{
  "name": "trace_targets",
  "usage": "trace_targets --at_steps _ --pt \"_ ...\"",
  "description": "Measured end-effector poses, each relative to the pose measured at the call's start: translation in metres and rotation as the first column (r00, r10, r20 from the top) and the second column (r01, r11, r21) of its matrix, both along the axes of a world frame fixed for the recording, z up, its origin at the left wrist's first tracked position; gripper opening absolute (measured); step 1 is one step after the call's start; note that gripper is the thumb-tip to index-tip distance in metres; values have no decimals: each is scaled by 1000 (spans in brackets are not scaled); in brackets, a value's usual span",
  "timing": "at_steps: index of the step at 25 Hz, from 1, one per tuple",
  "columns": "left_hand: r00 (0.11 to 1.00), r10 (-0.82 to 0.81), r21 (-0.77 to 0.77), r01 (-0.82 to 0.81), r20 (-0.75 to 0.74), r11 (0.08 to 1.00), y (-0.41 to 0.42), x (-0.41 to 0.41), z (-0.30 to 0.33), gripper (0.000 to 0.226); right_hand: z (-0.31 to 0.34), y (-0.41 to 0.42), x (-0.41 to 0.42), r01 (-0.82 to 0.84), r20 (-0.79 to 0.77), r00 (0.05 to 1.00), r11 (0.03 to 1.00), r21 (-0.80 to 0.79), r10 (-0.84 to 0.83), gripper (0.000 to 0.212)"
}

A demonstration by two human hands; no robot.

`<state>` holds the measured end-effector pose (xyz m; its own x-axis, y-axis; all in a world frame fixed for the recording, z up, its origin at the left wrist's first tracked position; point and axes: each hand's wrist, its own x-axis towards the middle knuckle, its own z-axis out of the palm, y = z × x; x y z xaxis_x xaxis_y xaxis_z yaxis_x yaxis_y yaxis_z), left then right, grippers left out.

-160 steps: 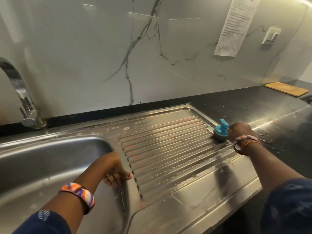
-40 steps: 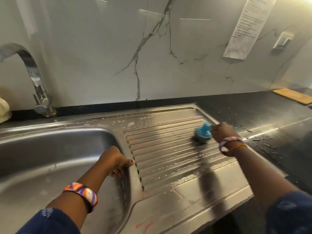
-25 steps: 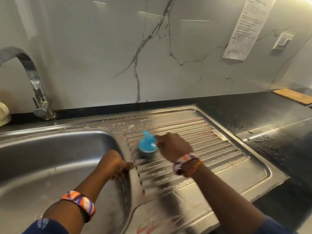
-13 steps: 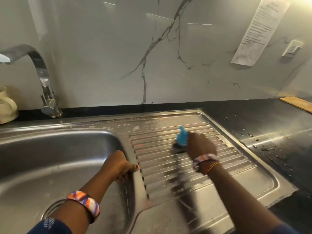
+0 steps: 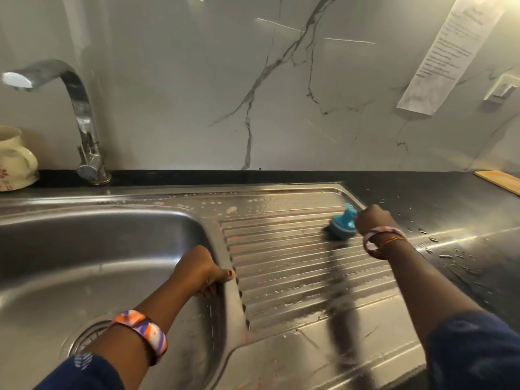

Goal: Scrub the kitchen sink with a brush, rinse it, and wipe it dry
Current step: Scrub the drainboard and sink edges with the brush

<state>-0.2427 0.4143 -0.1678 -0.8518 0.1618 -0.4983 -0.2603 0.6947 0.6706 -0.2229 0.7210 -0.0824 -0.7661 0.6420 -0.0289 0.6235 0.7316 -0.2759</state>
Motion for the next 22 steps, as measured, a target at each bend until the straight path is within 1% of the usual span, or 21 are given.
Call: trace_targets --at_steps 1,2,3,5,7,9,11,13,15,17,19,21,22 --pt "1000 -1 -5 1 25 1000 1 -2 0 33 3 8 -1 53 -1 999 998 -27 -53 33" --pt "998 -3 -9 4 60 1000 2 -3 1 34 4 6 -3 53 -4 999 998 -29 -53 33" --pt "994 -16 -15 18 111 1000 3 -6 2 34 2 -4 -5 14 -9 1000 1000 -21 -14 32" --pt "970 -67 -38 79 234 996 4 -10 7 37 -8 -40 -9 -132 -35 991 991 -28 131 32" --pt "945 -101 -47 122 310 991 5 -13 12 47 -20 -91 -7 -309 -70 950 949 -67 305 30" --pt "942 -103 -48 124 319 991 5 -14 16 50 -27 -140 -1 -429 -114 900 901 -67 420 31" --pt "942 -106 -49 128 320 991 6 -11 19 51 -28 -165 4 -461 -128 882 886 -40 453 33" --pt "954 -86 -32 100 286 995 6 -8 19 48 -24 -156 7 -453 -123 885 891 -16 448 33" --pt "965 -69 -22 77 254 997 6 -5 17 46 -21 -119 3 -413 -104 906 911 -3 410 33" --pt "972 -61 -22 67 226 998 7 0 17 42 -16 -69 0 -296 -61 953 955 27 297 32" --pt "987 -36 -20 39 157 999 7 4 15 33 -8 -24 2 -145 -33 989 988 54 147 32" --pt "998 1 -23 0 69 1000 6 5 12 32 -4 -1 4 -29 -65 997 1000 -5 28 33" --pt "999 14 -31 -13 35 999 6 5 9 32 -3 -1 4 -12 -82 997 999 -30 10 33"
